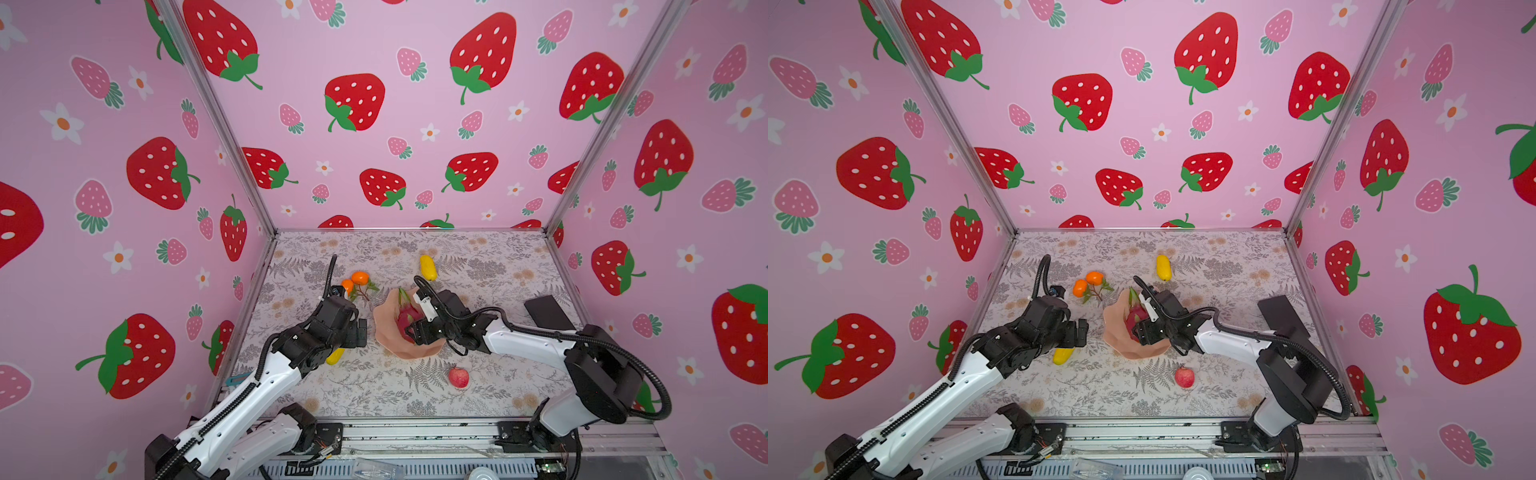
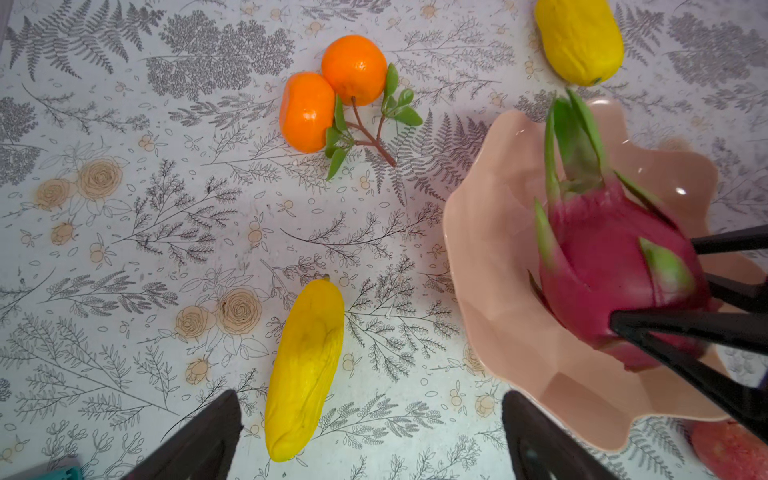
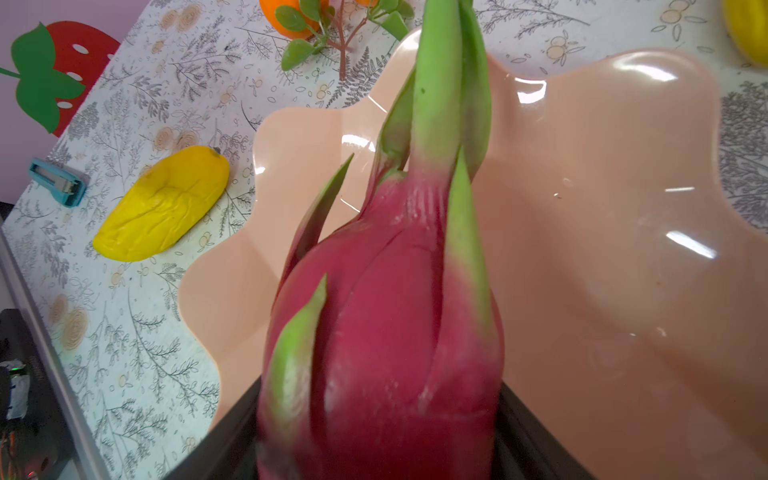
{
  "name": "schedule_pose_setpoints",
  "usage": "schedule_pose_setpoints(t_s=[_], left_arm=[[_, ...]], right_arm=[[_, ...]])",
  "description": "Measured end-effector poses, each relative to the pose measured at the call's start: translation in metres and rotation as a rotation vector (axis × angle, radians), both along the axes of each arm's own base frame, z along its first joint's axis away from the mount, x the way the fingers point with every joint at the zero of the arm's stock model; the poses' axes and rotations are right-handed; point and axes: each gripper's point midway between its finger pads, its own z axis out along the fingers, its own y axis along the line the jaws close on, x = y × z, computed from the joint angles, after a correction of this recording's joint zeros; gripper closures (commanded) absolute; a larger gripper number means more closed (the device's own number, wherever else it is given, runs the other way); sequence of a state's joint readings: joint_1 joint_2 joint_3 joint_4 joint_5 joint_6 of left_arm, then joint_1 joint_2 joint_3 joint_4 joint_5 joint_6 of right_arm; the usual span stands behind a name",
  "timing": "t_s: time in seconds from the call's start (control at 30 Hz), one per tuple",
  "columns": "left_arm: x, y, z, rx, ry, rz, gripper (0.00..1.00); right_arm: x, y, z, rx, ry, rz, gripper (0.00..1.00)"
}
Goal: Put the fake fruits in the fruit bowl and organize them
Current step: 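Lower dragon fruit into bowl with right gripper while left grasps yellow fruit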
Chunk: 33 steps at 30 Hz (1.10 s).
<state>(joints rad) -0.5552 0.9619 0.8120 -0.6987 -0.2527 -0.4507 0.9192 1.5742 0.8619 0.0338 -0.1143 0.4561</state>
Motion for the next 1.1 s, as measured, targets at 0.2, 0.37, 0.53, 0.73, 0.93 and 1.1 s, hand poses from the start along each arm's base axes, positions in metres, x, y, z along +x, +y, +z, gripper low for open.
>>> schedule_pose_setpoints(t_s=[0.2, 0.37, 0.53, 0.73, 0.93, 1.1], left_arm=[[-0.004, 0.019, -0.03, 0.028, 0.126, 0.093, 0.15], [-0.018, 0.026, -0.063, 0.027, 0.234, 0.124, 0.22], [-0.022, 0.029, -0.081, 0.037, 0.301, 0.156, 0.23], [-0.016, 0.034, -0.099, 0.033, 0.318, 0.203, 0.23], [-0.008, 0.034, -0.116, 0.032, 0.336, 0.228, 0.29], [-0.006, 0.032, -0.125, 0.027, 0.354, 0.237, 0.44]], right_arm=[[0.005, 0.004, -0.006, -0.024, 0.003, -0.005, 0.23], [0.005, 0.002, -0.008, -0.042, 0.001, -0.007, 0.16], [0.006, -0.001, -0.008, -0.062, -0.004, -0.007, 0.03], [0.015, 0.006, 0.008, -0.049, -0.048, -0.005, 0.01], [0.019, 0.012, 0.04, -0.012, -0.114, 0.024, 0.01], [0.011, 0.023, 0.083, 0.109, -0.174, 0.095, 0.01]])
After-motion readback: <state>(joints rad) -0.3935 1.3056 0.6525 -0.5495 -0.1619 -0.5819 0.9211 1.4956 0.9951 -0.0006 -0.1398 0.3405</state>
